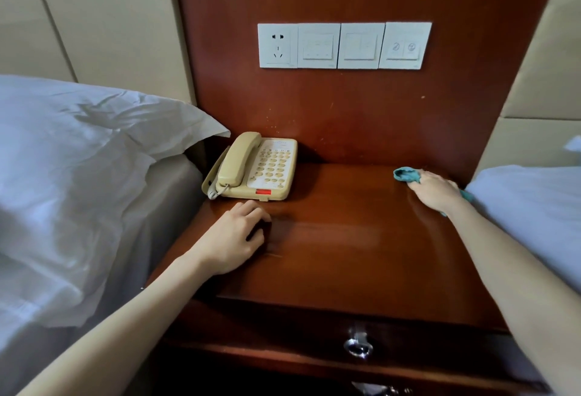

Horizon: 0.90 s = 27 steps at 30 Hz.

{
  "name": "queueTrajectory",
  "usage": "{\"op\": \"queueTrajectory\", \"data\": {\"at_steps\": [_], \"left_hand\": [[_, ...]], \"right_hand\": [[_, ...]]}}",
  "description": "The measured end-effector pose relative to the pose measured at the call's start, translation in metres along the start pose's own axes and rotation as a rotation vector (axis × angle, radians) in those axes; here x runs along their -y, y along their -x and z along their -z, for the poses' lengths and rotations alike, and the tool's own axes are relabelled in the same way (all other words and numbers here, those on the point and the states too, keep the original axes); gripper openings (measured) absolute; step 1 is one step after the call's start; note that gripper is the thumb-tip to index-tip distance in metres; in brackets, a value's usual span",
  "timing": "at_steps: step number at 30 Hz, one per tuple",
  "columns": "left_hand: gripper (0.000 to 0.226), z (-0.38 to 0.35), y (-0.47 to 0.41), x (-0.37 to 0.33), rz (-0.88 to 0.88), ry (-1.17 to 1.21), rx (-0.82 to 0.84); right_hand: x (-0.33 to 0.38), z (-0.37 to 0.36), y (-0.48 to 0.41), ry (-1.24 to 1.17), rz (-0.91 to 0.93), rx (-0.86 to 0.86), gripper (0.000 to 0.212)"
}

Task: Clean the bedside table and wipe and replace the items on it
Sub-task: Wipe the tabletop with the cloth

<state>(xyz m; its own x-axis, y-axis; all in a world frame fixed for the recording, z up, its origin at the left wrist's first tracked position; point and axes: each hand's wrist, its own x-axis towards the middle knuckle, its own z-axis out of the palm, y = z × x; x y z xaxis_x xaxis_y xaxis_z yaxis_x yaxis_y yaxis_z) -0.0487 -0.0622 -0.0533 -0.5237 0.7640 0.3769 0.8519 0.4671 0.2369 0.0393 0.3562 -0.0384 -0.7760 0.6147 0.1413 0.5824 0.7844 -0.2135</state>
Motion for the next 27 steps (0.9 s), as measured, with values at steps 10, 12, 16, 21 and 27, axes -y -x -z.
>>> {"op": "queueTrajectory", "data": {"at_steps": [10,12,16,21,27], "left_hand": [[0.027,0.0,0.001,-0.004,0.003,-0.049,-0.007],[0.027,0.0,0.001,-0.005,0.007,-0.064,0.001],[0.028,-0.003,0.003,-0.004,0.013,-0.094,0.016],[0.031,-0.007,0.003,-0.001,0.025,-0.125,0.033],[0.034,-0.009,0.002,-0.001,0.057,-0.135,0.045]], "right_hand": [[-0.018,0.006,0.039,0.001,-0.07,-0.028,0.048],[-0.019,0.006,0.046,0.018,-0.077,-0.018,0.051],[-0.02,0.005,0.06,0.034,-0.088,0.003,0.054],[-0.021,0.005,0.078,0.035,-0.091,0.002,0.054],[-0.014,0.007,0.109,0.05,-0.086,0.001,0.054]]}}
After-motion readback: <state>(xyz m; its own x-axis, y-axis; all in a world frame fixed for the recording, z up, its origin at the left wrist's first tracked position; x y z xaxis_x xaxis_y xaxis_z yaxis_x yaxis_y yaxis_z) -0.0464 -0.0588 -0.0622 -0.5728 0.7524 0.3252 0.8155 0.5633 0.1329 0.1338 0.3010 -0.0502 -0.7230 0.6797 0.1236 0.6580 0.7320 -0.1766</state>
